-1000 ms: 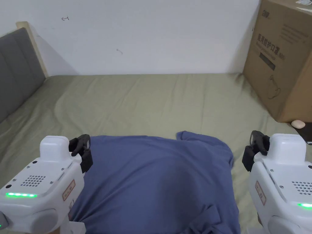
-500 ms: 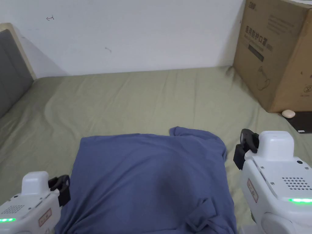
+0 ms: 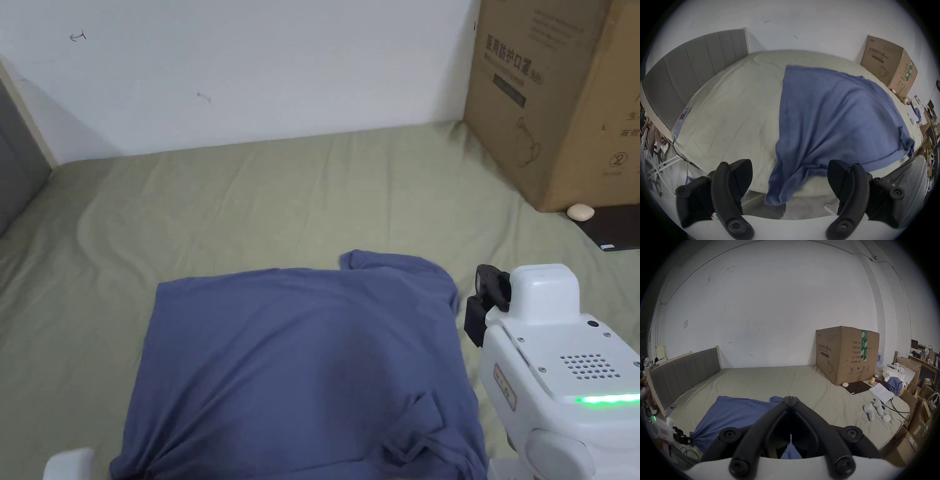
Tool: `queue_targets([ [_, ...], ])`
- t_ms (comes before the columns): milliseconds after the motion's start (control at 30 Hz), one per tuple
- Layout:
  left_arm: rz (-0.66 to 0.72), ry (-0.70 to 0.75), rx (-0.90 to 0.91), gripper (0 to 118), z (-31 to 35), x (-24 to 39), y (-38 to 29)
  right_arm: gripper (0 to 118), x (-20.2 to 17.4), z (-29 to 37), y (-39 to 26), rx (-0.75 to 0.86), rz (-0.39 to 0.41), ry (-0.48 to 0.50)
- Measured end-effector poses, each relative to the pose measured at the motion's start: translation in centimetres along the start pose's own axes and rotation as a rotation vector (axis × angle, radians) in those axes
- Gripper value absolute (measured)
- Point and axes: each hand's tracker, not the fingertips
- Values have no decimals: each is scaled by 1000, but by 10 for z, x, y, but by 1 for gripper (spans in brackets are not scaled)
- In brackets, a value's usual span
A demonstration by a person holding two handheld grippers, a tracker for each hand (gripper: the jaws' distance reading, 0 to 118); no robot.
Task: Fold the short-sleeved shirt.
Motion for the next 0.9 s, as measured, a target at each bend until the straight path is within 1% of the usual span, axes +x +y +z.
queue_targets([
  [33, 3, 5, -3, 96, -4, 1, -5, 0, 0, 0, -1, -2, 0, 1],
  [67, 10, 16, -7, 92, -7, 1, -8, 0, 1, 0, -1, -5, 0, 1],
  [100, 20, 19, -24, 79, -11, 0, -12, 0, 1, 0, -1, -8, 1, 2],
  [133, 29, 20, -46, 55, -14, 0, -13, 0, 1, 0, -2, -11, 2, 1],
  [167, 40, 12, -56, 29, -15, 0, -14, 0, 2, -1, -2, -14, 4, 0],
  [200, 45, -34, -72, 22, -16, 1, -15, 0, 3, -1, -3, -19, 6, 0],
  [233, 28, -25, -53, 10, -11, 4, -16, 0, 5, -1, -4, -25, 9, 0],
  [267, 12, -23, -37, 6, -9, 8, -15, 0, 4, -1, -4, -28, 9, -1],
  [300, 2, -45, -50, 6, -10, 9, -13, 0, 6, -2, -6, -32, 9, -3],
  [400, -1, -42, -33, 6, -7, 11, -11, 0, 11, -4, -13, -68, -9, 0],
  [467, 17, -48, 14, 5, 0, 10, -10, 0, 16, -7, -23, -140, -9, 13],
  [500, 27, -54, 33, 5, 3, 9, -10, 4, 19, -9, -31, -181, -5, 12],
  [533, 33, -62, 50, 5, 8, 8, -9, 16, 20, -11, -41, -224, -10, 14],
  [567, 34, -72, 64, 5, 11, 8, -7, 37, 22, -13, -52, -275, -22, 21],
  [633, 24, -80, 76, 5, 17, 8, -4, 72, 24, -17, -77, -380, -51, 24],
  [667, 19, -85, 83, 5, 19, 8, -2, 96, 24, -19, -90, -431, -65, 35],
  [700, 15, -90, 90, 5, 21, 9, -1, 107, 24, -20, -105, -493, -72, 38],
  [733, 15, -95, 97, 5, 22, 9, 0, 111, 24, -21, -119, -536, -77, 34],
  [900, 29, -110, 111, 5, 23, 11, 4, 109, 17, -25, -173, -726, -81, 57],
])
